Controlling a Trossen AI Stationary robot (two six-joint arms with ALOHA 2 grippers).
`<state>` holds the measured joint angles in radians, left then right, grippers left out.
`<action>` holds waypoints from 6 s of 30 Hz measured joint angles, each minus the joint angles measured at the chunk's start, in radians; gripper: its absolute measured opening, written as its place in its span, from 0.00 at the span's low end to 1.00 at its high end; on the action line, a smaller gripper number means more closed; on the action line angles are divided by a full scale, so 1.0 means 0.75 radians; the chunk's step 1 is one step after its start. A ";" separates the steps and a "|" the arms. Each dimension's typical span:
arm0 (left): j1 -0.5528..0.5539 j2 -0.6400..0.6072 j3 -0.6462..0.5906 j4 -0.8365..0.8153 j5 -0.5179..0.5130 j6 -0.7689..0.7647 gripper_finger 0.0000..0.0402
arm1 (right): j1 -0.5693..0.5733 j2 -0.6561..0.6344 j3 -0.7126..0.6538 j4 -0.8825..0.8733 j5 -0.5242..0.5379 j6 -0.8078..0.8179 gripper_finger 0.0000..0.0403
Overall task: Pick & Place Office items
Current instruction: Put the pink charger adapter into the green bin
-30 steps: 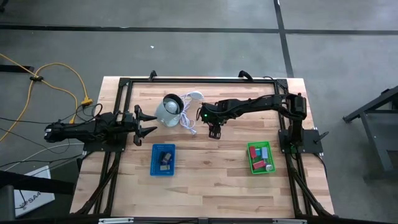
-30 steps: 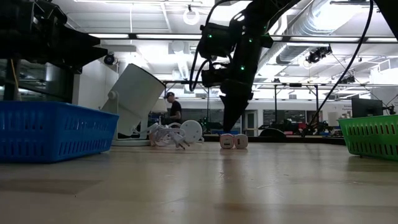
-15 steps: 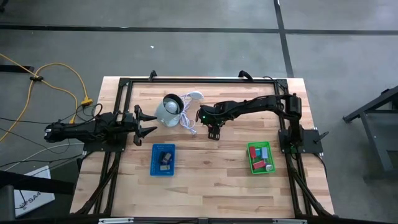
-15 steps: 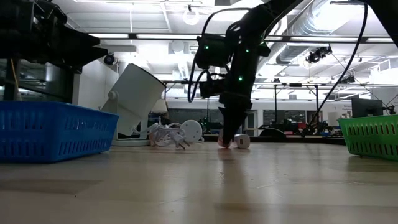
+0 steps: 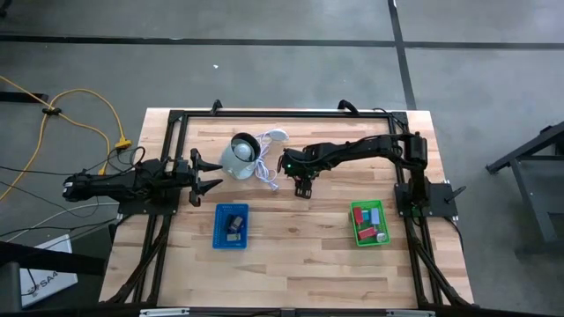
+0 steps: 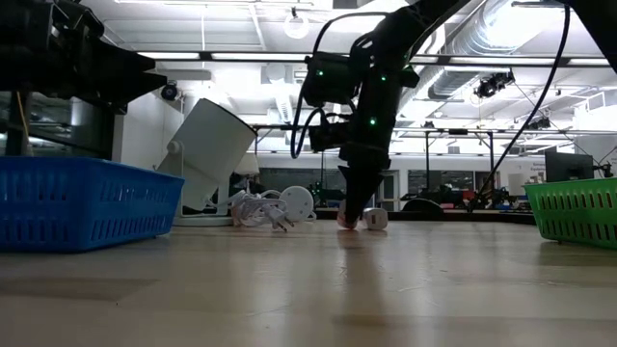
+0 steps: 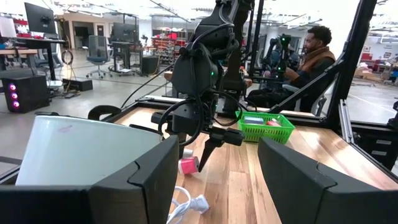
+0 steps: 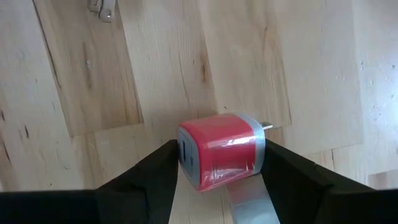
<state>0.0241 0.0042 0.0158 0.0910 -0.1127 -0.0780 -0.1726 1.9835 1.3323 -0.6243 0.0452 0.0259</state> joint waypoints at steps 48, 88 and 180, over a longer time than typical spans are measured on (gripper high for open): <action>0.000 0.000 0.000 0.000 0.000 0.000 0.53 | 0.003 -0.108 0.001 -0.030 -0.025 0.044 0.45; 0.000 0.000 0.000 0.005 0.001 0.000 0.53 | 0.129 -0.386 0.001 -0.410 0.095 0.367 0.45; 0.000 0.003 0.000 0.040 0.000 0.000 0.53 | 0.900 -0.711 -0.573 -0.754 0.275 1.911 0.45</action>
<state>0.0239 0.0063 0.0158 0.1207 -0.1127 -0.0780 0.5026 1.4506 0.9028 -1.1896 0.2516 1.4591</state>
